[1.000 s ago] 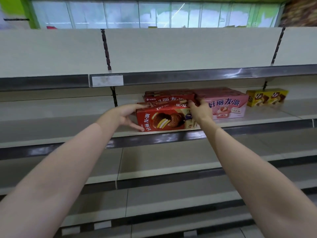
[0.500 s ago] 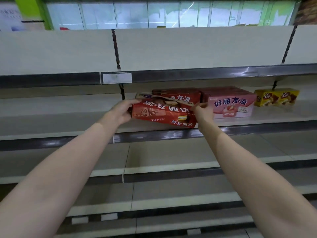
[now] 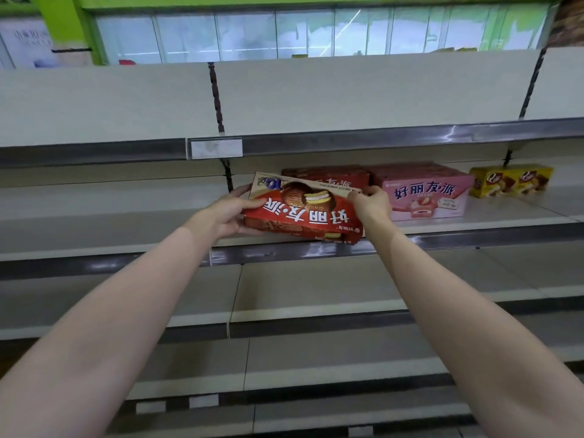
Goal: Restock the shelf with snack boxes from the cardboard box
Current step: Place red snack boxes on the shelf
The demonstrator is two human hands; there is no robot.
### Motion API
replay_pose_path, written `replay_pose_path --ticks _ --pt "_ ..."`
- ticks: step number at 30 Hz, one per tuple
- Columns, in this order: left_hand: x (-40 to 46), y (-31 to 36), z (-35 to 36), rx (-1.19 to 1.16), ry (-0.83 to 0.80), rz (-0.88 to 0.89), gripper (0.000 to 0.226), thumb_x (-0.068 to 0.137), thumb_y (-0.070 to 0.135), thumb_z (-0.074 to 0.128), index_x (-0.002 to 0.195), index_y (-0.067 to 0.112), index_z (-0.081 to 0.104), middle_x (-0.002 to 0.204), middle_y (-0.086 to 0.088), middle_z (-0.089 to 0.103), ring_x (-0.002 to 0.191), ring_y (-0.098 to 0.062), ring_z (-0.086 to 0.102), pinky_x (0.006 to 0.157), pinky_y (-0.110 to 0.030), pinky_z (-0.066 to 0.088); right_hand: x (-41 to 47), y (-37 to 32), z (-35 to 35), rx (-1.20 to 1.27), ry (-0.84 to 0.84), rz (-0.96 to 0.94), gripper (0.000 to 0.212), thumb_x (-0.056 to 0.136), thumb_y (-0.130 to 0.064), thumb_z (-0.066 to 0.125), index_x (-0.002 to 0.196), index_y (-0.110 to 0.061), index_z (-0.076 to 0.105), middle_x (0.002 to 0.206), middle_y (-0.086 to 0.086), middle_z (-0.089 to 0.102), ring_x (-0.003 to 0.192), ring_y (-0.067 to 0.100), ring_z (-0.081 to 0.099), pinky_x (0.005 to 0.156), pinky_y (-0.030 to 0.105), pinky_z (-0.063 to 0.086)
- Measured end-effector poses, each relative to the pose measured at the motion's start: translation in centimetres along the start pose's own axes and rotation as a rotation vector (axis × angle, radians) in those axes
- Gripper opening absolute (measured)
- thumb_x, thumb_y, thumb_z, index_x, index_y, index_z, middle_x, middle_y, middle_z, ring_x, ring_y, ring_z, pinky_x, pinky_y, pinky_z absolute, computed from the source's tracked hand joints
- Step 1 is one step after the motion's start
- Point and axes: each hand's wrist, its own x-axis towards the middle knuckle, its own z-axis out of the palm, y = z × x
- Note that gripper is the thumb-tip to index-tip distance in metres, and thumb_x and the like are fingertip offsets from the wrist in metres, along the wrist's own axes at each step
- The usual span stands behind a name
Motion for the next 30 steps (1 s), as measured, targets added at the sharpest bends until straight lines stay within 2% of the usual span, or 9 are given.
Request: replay_pose_path --ticks 4,6,11,15,18,21,25,28,30 --pt "1.3 -0.1 0.0 -0.158 0.219 0.067 0.075 0.067 0.009 0.089 0.131 0.003 0.05 0.111 -0.017 0.07 0.091 -0.027 0.072 0.069 -0.039 0.061 0.0 0.0 -0.3 -0.162 -0.036 0.052 0.036 0.087 -0.041 0.069 0.102 -0.009 0.063 0.099 0.006 0.068 0.091 0.028 0.068 0.087 0.042 0.057" --pt "1.8 -0.2 0.2 -0.308 0.34 0.126 0.057 0.071 0.01 0.086 0.121 0.0 0.058 0.1 -0.016 0.072 0.083 -0.025 0.072 0.061 -0.032 0.059 0.1 0.4 -0.3 -0.24 -0.094 0.021 0.036 0.083 -0.042 0.068 0.094 -0.007 0.067 0.095 0.009 0.073 0.084 0.03 0.072 0.081 0.043 0.06" --pt "1.7 0.2 1.4 -0.224 0.248 0.134 0.035 0.079 0.014 0.08 0.107 0.002 0.063 0.099 -0.016 0.072 0.08 -0.026 0.069 0.064 -0.035 0.059 -0.8 -0.4 0.9 -0.43 -0.343 -0.115 0.035 0.091 -0.035 0.065 0.072 -0.007 0.071 0.064 0.005 0.071 0.046 0.016 0.06 0.055 0.032 0.058" --pt "0.6 0.6 3.8 0.132 0.058 0.142 0.05 0.071 0.025 0.087 0.112 0.006 0.065 0.097 -0.013 0.076 0.087 -0.028 0.074 0.073 -0.034 0.059 -1.0 -1.7 2.1 -0.381 -0.376 -0.298 0.044 0.086 -0.056 0.068 0.095 -0.013 0.063 0.092 -0.001 0.068 0.081 0.017 0.061 0.071 0.032 0.046" --pt "0.5 1.1 4.7 0.207 0.065 0.185 0.054 0.068 0.028 0.089 0.112 0.009 0.066 0.093 -0.011 0.077 0.083 -0.023 0.075 0.066 -0.029 0.059 -1.1 -2.2 2.5 -0.444 -0.505 -0.348 0.07 0.076 -0.064 0.074 0.125 -0.016 0.058 0.117 -0.004 0.063 0.105 0.018 0.06 0.086 0.033 0.049" --pt "0.6 1.5 5.0 0.285 0.04 0.202 0.063 0.061 0.033 0.092 0.113 0.014 0.065 0.094 -0.007 0.076 0.081 -0.019 0.075 0.067 -0.027 0.059 -0.8 -2.1 2.7 -0.489 -0.64 -0.359 0.06 0.077 -0.056 0.077 0.124 -0.023 0.059 0.115 -0.007 0.066 0.108 0.018 0.063 0.088 0.032 0.05" --pt "0.4 1.4 5.3 0.31 -0.036 0.201 0.047 0.07 0.03 0.088 0.11 0.02 0.064 0.09 -0.006 0.076 0.076 -0.021 0.075 0.064 -0.029 0.059 -1.2 -1.6 2.8 -0.389 -0.742 -0.292 0.065 0.083 -0.048 0.075 0.137 -0.021 0.05 0.117 -0.007 0.063 0.109 0.017 0.063 0.098 0.036 0.051" --pt "0.8 1.0 5.1 0.406 -0.033 0.223 0.055 0.073 0.044 0.083 0.12 0.026 0.061 0.1 -0.005 0.074 0.085 -0.023 0.075 0.076 -0.036 0.061 -1.1 -1.2 3.1 -0.312 -0.725 -0.276 0.055 0.089 -0.041 0.072 0.133 -0.017 0.051 0.117 -0.003 0.065 0.108 0.018 0.063 0.1 0.04 0.051" --pt "1.1 0.9 4.4 0.532 -0.048 0.212 0.064 0.071 0.056 0.079 0.124 0.028 0.057 0.103 -0.002 0.073 0.091 -0.021 0.073 0.083 -0.037 0.059 -0.5 -1.3 2.6 -0.267 -0.667 -0.232 0.064 0.088 -0.038 0.073 0.14 -0.013 0.045 0.124 0.002 0.063 0.113 0.021 0.061 0.103 0.044 0.049"
